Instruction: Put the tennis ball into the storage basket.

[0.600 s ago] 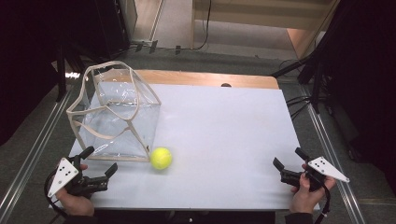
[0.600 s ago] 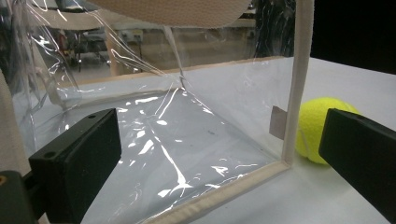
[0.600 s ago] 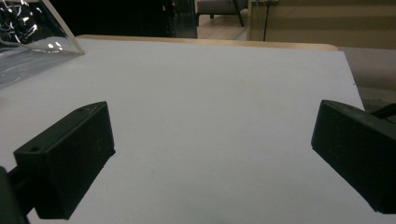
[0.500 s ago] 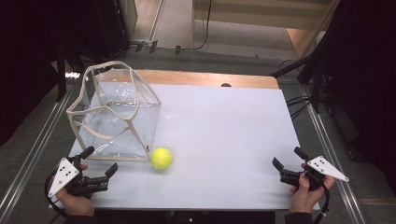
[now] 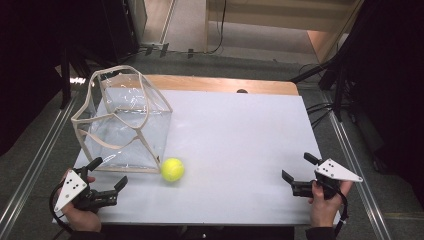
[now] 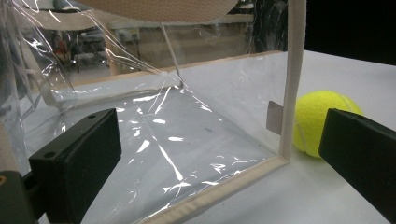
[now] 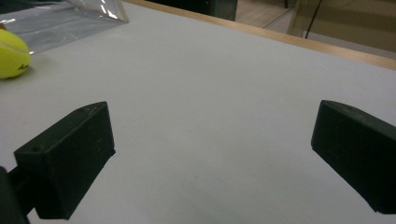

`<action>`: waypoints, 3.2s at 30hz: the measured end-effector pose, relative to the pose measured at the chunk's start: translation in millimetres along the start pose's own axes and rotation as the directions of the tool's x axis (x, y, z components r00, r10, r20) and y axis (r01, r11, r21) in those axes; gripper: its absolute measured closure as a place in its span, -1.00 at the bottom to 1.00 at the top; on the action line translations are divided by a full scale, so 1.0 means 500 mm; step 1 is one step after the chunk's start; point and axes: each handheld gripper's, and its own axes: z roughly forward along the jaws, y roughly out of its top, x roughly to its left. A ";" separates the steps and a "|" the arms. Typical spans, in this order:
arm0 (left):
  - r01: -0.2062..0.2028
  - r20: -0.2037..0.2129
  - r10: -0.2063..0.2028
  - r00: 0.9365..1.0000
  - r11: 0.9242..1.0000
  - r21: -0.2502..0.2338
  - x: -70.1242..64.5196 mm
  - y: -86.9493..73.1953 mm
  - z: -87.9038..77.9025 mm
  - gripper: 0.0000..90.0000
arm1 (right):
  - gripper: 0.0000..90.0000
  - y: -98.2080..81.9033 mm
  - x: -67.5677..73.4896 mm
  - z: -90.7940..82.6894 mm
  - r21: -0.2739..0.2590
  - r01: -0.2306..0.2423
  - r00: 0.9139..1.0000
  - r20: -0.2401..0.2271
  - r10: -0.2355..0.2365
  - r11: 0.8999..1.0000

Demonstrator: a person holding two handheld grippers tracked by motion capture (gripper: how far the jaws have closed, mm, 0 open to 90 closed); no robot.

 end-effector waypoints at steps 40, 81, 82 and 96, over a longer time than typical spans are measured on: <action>-0.014 0.011 0.013 1.000 1.000 0.013 -0.003 0.000 0.001 -1.00 | -1.00 0.138 0.147 0.156 0.254 0.246 0.938 -0.307 -0.163 0.935; -0.019 0.015 0.019 1.000 1.000 0.018 -0.005 0.001 0.003 -1.00 | -1.00 0.183 0.295 0.296 0.358 0.411 0.857 -0.464 -0.222 0.838; -0.019 0.015 0.018 1.000 1.000 0.018 -0.005 0.001 0.003 -1.00 | -1.00 0.185 0.297 0.299 0.358 0.420 0.853 -0.470 -0.228 0.834; -0.023 0.019 0.023 1.000 1.000 0.017 -0.005 0.001 0.003 -1.00 | -1.00 0.201 0.333 0.335 0.382 0.466 0.829 -0.504 -0.243 0.798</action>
